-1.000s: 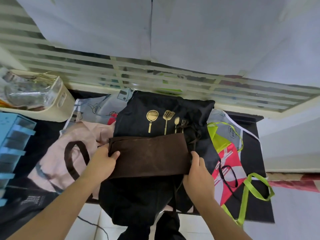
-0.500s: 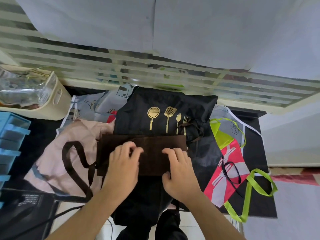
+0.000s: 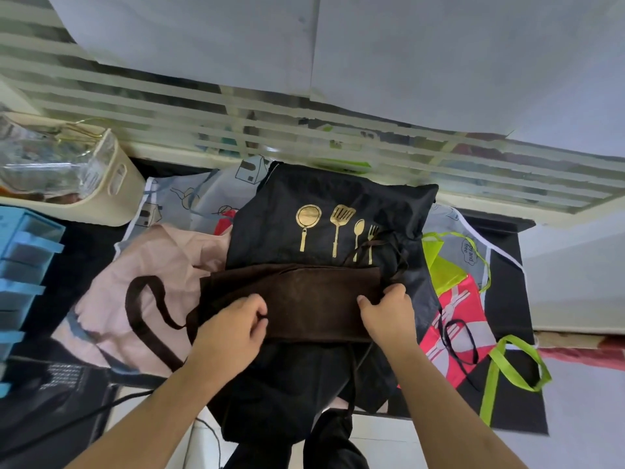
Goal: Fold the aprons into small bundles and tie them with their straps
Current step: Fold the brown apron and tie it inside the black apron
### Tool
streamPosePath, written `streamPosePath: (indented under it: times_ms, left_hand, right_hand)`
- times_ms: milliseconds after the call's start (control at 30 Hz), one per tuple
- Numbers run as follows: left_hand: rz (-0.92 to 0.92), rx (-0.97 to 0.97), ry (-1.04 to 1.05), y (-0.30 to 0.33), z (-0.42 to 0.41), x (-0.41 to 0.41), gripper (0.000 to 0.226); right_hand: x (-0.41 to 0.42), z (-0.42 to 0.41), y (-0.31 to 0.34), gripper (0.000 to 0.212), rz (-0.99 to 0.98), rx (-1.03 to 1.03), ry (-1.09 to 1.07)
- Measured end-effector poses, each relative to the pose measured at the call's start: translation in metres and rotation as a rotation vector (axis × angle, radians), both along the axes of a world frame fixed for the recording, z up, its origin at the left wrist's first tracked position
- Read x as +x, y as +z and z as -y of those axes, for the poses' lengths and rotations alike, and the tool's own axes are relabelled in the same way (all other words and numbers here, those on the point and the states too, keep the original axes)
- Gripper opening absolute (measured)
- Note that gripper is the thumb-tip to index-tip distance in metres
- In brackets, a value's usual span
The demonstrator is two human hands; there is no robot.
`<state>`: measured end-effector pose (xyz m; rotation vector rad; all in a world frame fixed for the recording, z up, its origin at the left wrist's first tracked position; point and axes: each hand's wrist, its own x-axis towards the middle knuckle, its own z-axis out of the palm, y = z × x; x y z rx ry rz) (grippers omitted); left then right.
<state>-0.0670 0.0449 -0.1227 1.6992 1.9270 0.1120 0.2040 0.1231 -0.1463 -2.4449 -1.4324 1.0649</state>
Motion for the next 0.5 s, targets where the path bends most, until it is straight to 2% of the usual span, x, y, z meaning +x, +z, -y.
streamPosePath:
  times_ms: [67,100,167,233,300,433,500]
  left_hand:
    - [-0.024,-0.089,-0.135,0.004,-0.001,0.009,0.005]
    - [-0.045,-0.119,-0.158,0.003,-0.002,0.012,0.008]
    - [-0.072,-0.160,-0.108,-0.002,-0.003,0.017,0.035]
    - [-0.060,-0.161,-0.001,-0.007,-0.006,0.021,0.060]
    - [-0.016,-0.134,0.088,-0.008,-0.011,0.025,0.072]
    - [0.056,-0.022,0.197,-0.003,-0.020,0.038,0.082]
    - [0.055,0.010,0.214,-0.001,-0.024,0.047,0.076]
  right_hand:
    - [0.002,-0.004,-0.001,0.043,-0.052,-0.054,-0.035]
    - [0.004,-0.006,-0.001,0.032,-0.105,-0.067,-0.057]
    - [0.012,-0.007,0.003,0.020,-0.186,-0.060,-0.079]
    - [0.022,-0.006,0.012,0.017,-0.211,-0.026,-0.052]
    - [0.035,0.000,0.023,0.011,-0.222,0.004,-0.017]
    - [0.071,0.021,0.031,0.007,-0.160,0.047,-0.067]
    - [0.087,0.028,0.031,0.020,-0.123,0.020,-0.114]
